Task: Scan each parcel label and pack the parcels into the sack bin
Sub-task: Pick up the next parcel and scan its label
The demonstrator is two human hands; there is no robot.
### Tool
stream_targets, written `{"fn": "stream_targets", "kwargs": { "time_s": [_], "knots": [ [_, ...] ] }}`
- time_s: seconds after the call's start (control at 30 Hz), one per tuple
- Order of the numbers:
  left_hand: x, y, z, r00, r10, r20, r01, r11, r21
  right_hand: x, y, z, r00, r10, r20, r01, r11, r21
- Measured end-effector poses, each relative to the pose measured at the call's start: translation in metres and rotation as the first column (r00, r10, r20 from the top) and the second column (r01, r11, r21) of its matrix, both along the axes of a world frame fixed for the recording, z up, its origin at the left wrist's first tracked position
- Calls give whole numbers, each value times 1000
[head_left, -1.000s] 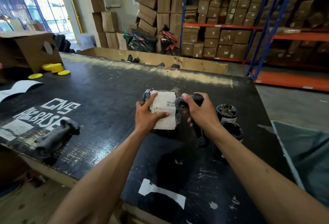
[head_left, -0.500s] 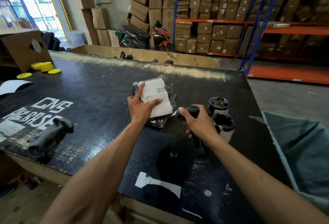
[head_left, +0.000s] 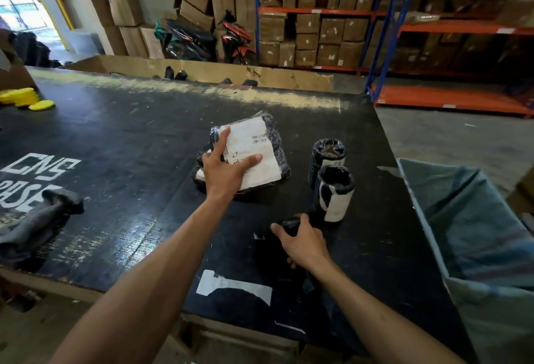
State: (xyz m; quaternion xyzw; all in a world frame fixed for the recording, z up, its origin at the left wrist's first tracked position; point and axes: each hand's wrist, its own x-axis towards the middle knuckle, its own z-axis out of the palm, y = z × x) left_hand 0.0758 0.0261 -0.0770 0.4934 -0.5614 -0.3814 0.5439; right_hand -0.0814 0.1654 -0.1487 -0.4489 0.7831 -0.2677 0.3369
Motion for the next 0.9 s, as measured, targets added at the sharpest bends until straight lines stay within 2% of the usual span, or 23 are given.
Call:
{"fn": "stream_targets", "kwargs": {
  "time_s": [0.13,0.23,0.3,0.43,0.6,0.77,0.9],
  "knots": [
    [-12,4,4,998,-60,-11,60,998,-15,-7,4,21,963,85,-254,-65,994,85],
    [-22,4,11,995,-92,-29,92,996,-16,-24,7,52,935,62,-348,-81,996,-40],
    [-33,2,17,988,-144,-53,143,990,-20,-45,6,75,958,5,-285,-65,978,-201],
    [-72,4,31,958,-264,-111,263,964,-24,-94,-2,114,997,-78,-14,60,856,-513],
    [-147,16,52,900,-405,-159,406,913,-29,-163,-8,129,999,-24,29,36,837,-545],
    [-245,32,58,855,-518,24,518,853,-58,-247,2,120,995,2,99,59,793,-606],
    [-334,50,39,810,-585,31,584,811,35,-329,26,98,985,-57,164,145,787,-600]
  ]
}}
